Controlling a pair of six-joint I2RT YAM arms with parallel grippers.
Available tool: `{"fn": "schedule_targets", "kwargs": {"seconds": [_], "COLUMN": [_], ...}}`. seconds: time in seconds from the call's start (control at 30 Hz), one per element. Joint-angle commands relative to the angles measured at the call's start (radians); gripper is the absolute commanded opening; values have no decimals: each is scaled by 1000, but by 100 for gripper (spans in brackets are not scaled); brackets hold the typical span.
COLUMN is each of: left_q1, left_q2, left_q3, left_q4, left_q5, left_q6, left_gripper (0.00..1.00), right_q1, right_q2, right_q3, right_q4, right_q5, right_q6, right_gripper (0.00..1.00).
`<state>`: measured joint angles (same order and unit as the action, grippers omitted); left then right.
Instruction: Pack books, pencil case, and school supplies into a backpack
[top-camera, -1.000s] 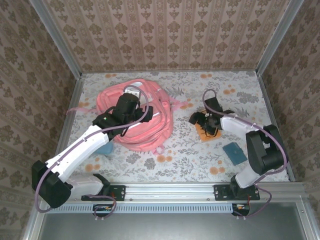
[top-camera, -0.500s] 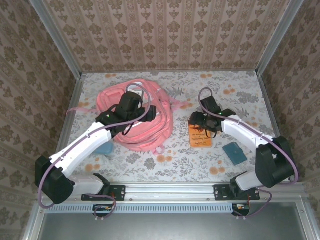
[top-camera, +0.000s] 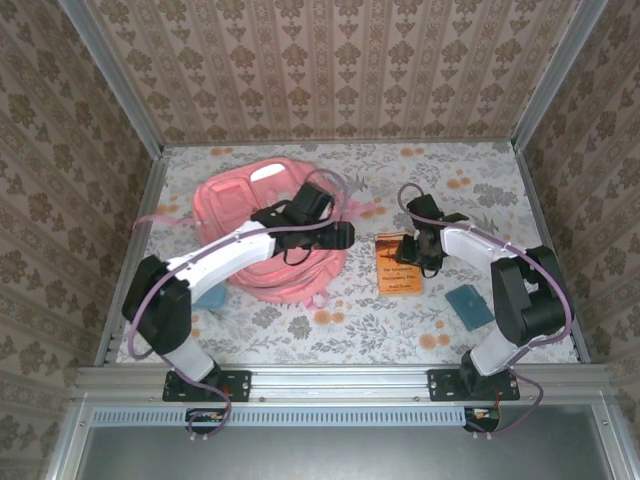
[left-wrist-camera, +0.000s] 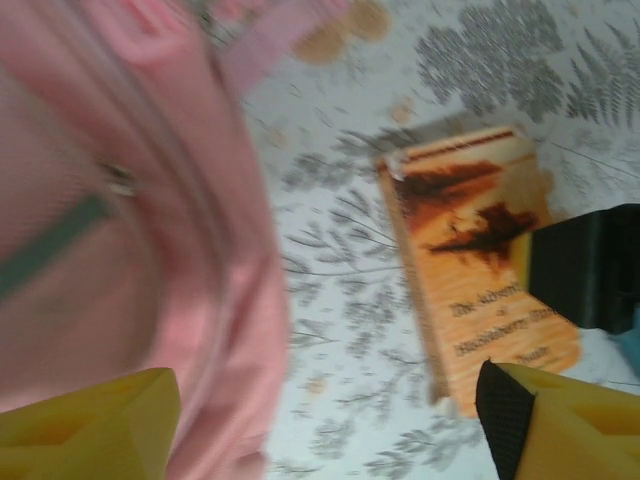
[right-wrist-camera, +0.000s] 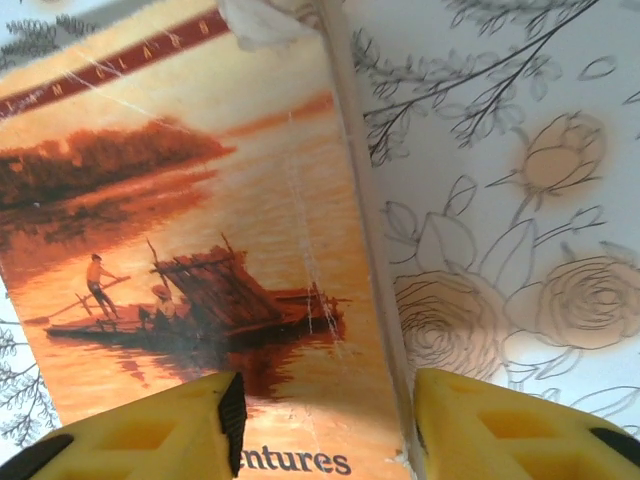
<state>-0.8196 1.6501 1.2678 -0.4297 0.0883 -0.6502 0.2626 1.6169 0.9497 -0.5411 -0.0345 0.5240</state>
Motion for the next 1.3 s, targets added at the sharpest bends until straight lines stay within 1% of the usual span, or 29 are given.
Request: {"fn": "schedule_targets", "kwargs": {"seconds": [0.0,0.07,0.23,0.37,0.53,0.67,0.83,1.07,1.27], "left_q1": [-45,-62,-78,-83,-88,-87,-90,-90,-90], "left_q2": [69,117,207,272,348,377,407,421,432], "left_q3": [53,67,74,78,135,148,166,195,205], "left_q4": [46,64,90,122,60,49,35,2,-5], "left_q5": [92,111,134,186,191,189,205,208,223], "left_q6": [-110,-143,-231,-256,-250,-250,-233,-226,-230], "left_gripper": [73,65,51,46,45,44,36,33,29], "right_q1": [5,8,35,35,36,36,37,38,38], "right_q2": [-9,-8,-1,-28,-60,-67,-63,-74,-125], "right_q3": [-43,-59,-73,-80,-64,-63,-65,-53,-45], "right_q4": [-1,33,47,51,14,9,10,9,10], "right_q5": [-75,-111,-169,-195,-189,-201,-237,-272,-317], "right_q6": [-5,-5,-12,-21,-36,-39,-37,-34,-16], "right_gripper": [46,42,40,40,44,44,39,35,30]}}
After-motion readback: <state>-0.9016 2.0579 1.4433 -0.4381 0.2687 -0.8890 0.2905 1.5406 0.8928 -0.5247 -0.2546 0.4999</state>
